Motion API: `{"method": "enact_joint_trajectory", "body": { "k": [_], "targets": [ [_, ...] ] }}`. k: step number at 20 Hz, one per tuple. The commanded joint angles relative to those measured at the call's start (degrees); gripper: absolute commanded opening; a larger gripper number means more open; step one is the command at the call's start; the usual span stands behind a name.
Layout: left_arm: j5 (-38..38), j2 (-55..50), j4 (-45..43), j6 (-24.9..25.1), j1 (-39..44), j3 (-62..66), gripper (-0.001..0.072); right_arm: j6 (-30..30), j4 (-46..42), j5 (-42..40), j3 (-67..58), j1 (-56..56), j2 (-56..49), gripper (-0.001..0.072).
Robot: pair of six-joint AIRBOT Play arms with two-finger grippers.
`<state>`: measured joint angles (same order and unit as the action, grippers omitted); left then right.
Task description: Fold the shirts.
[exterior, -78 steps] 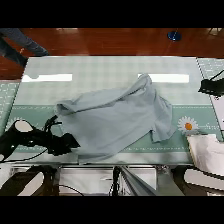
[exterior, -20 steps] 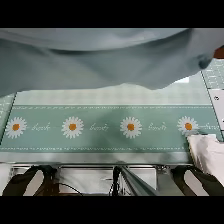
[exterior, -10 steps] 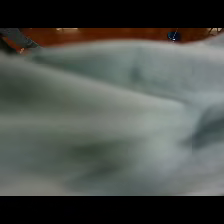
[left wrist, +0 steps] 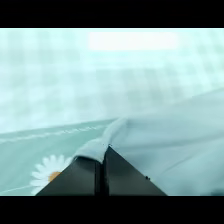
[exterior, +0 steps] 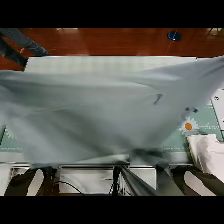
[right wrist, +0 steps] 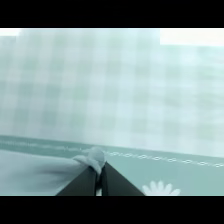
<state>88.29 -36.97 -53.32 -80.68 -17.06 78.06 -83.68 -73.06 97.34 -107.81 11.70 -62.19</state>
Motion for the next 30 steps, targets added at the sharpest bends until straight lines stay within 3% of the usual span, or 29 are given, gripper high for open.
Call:
{"method": "enact_joint_trajectory", "body": {
  "k": [1, 6, 9, 12, 17, 18, 20, 21, 22, 23, 25, 27, 30],
  "targets": [
    [-14.7, -4.8, 6.9, 7.8, 1.3, -17.6, 0.0021, 0.7, -3.8, -5.8, 2.3, -8.1, -13.5, 0.0021],
    [-32.5, -21.4, 6.8, 18.3, 2.0, -20.1, 0.0023, 1.8, -10.4, -26.5, 2.3, -15.3, -28.7, 0.0022],
    [-38.1, -29.3, 6.8, 20.3, 2.0, -20.1, 0.0023, -0.8, -9.1, -35.3, 2.3, -15.4, -33.6, 0.0022],
    [-40.3, -36.0, 6.9, 20.2, 2.0, -20.1, 0.0024, -1.7, -9.0, -35.7, 2.3, -15.5, -37.5, 0.0023],
    [-39.6, -43.7, 6.9, 17.2, 3.2, -20.1, 0.0029, -2.6, -8.7, -29.3, 2.4, -15.5, -43.7, 0.0025],
    [-39.7, -44.3, 7.1, 17.0, 3.5, -20.1, 0.0069, -2.7, -7.3, -28.2, 2.4, -15.4, -44.7, 0.0049],
    [-39.5, -44.4, 7.7, 16.9, 3.8, -20.0, 0.0340, -2.6, -2.5, -25.8, 2.3, -15.4, -45.7, 0.0335],
    [-37.5, -44.3, 7.8, 16.9, 3.5, -19.0, 0.0450, -1.9, -0.8, -24.4, 2.3, -15.4, -45.7, 0.0370],
    [-33.5, -44.3, 7.6, 17.0, 2.7, -17.0, 0.0469, -0.2, 0.1, -21.4, 1.7, -15.4, -45.4, 0.0371],
    [-28.6, -44.3, 6.3, 17.0, 1.2, -14.2, 0.0469, 1.4, -1.2, -17.9, 0.5, -15.3, -44.7, 0.0385],
    [-18.0, -44.0, -1.1, 16.5, -4.0, -6.3, 0.0468, 3.8, -8.8, -11.0, -1.0, -14.4, -41.0, 0.0496],
    [-9.3, -43.2, -9.0, 13.2, -10.9, -0.4, 0.0476, 4.5, -16.9, -5.6, -1.0, -11.8, -36.4, 0.0502],
    [0.0, -42.1, -4.1, 11.5, -21.2, -2.6, 0.0477, 3.1, -13.6, -0.5, -0.9, -4.4, -33.3, 0.0478]
  ]
}}
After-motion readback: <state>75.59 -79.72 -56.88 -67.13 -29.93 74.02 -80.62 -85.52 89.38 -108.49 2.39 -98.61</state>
